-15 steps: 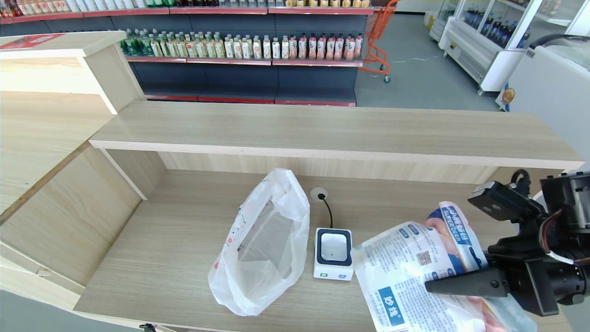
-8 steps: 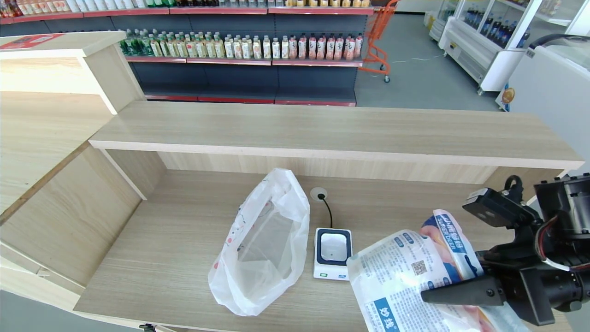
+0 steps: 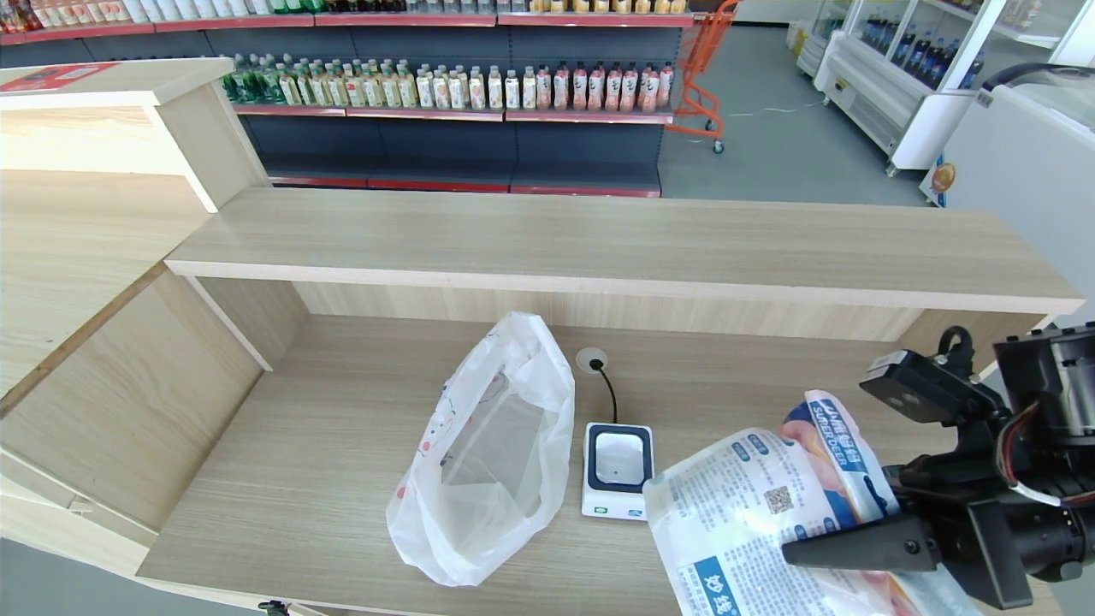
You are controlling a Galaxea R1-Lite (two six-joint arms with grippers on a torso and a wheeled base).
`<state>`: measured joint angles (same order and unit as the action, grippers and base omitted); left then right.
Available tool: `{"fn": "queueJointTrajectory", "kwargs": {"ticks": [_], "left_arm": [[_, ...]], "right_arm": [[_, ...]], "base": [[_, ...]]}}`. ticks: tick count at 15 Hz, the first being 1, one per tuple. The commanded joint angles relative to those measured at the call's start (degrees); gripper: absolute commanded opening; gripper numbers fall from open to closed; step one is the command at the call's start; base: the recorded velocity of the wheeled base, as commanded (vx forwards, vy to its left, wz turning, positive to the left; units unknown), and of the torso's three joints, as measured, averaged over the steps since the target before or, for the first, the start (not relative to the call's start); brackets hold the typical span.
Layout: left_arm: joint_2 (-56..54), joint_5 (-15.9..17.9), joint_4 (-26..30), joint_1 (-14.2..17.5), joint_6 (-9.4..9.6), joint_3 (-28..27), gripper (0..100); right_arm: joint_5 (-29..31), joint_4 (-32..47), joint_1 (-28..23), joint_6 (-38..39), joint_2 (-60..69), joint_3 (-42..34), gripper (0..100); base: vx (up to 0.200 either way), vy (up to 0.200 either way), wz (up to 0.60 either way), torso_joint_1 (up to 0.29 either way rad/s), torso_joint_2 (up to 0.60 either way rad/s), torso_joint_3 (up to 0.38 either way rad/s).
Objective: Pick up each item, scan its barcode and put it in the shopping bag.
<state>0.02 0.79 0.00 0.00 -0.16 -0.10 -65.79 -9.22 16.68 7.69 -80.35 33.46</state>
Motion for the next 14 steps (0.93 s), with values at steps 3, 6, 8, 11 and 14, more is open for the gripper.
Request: {"fn": "queueJointTrajectory", "kwargs": {"ticks": [3, 6, 8, 11, 14], "left_arm": [[-0.02, 0.0, 0.0, 0.0, -0.02, 0.01, 100], [-0.02, 0.0, 0.0, 0.0, -0.02, 0.01, 100], [-0.02, 0.0, -0.09, 0.0, -0.02, 0.01, 100], [-0.02, 0.0, -0.09, 0.0, -0.02, 0.01, 100], [-0.02, 0.0, 0.0, 0.0, -0.02, 0.01, 100]], "right_arm": [[2.51, -2.39, 0.02, -2.59, -1.21, 0.29, 0], [12.53, -15.13, -2.09, -23.07, -10.18, 0.2, 0], [13.23, -25.32, -4.81, -39.95, -18.88, 1.52, 0], [13.67, -39.48, -4.9, -43.55, -29.87, 2.13, 0], [13.15, -43.61, -5.08, -47.68, -37.6, 7.05, 0]], "base": [[0.0, 0.0, 0.0, 0.0, 0.0, 0.0], [0.0, 0.0, 0.0, 0.0, 0.0, 0.0], [0.0, 0.0, 0.0, 0.0, 0.0, 0.0], [0.0, 0.0, 0.0, 0.0, 0.0, 0.0], [0.0, 0.0, 0.0, 0.0, 0.0, 0.0]]}}
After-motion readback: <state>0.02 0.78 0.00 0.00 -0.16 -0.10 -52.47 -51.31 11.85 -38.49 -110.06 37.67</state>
